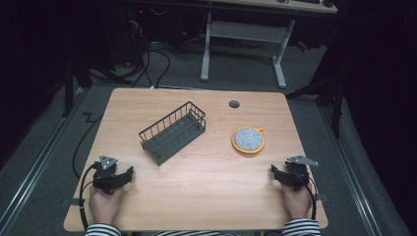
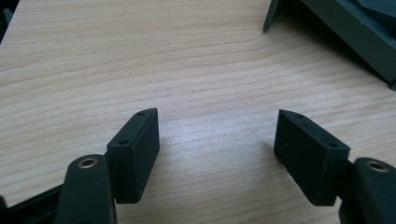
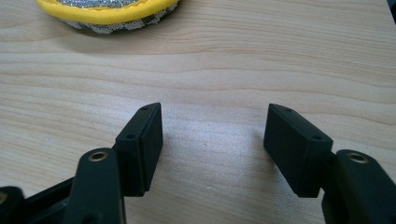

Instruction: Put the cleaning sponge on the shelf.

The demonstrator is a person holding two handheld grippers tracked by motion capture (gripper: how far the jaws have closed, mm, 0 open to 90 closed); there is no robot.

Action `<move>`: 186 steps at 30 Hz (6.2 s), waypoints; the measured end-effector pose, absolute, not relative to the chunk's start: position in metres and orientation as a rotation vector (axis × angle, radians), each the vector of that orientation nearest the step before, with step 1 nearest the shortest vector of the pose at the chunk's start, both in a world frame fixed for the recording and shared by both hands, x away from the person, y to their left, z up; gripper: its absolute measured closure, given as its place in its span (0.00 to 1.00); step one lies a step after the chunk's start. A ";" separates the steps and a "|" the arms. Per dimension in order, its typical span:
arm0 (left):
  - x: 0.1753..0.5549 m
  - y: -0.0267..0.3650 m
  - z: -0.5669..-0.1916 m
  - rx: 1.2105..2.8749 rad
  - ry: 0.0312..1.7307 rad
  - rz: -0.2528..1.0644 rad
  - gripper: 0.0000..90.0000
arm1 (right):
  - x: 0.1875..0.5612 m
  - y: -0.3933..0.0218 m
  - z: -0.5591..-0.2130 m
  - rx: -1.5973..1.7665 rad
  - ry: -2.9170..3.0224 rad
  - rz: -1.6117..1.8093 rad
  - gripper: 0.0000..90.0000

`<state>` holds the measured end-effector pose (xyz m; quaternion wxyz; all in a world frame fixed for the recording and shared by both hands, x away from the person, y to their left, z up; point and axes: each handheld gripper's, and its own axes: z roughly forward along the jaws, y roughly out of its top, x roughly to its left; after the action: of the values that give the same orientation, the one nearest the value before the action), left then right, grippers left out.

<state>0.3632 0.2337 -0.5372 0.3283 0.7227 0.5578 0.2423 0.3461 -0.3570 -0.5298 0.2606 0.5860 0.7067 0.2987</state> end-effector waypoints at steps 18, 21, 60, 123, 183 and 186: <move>0.363 0.237 -0.536 1.903 1.432 0.595 0.34 | 0.346 -0.356 -0.530 1.575 1.925 0.816 0.41; 0.362 0.239 -0.536 1.897 1.427 0.580 0.36 | 0.346 -0.356 -0.530 1.575 1.925 0.816 0.41; 0.391 0.237 -0.436 1.820 1.311 0.475 0.42 | 0.345 -0.355 -0.530 1.564 1.942 0.821 0.40; 0.485 0.177 -0.453 2.024 1.202 0.288 0.86 | 0.344 -0.356 -0.530 1.565 1.949 0.838 0.40; 0.445 0.084 -0.457 2.045 1.027 0.195 0.94 | 0.344 -0.355 -0.530 1.555 1.955 0.831 0.39; 0.443 0.084 -0.457 2.045 1.027 0.200 0.94 | 0.344 -0.355 -0.530 1.552 1.956 0.830 0.39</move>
<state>0.4435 0.0845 -0.4566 0.4097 0.8121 0.4080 0.0795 0.3441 -0.3551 -0.5299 0.2523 0.5708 0.7192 0.3053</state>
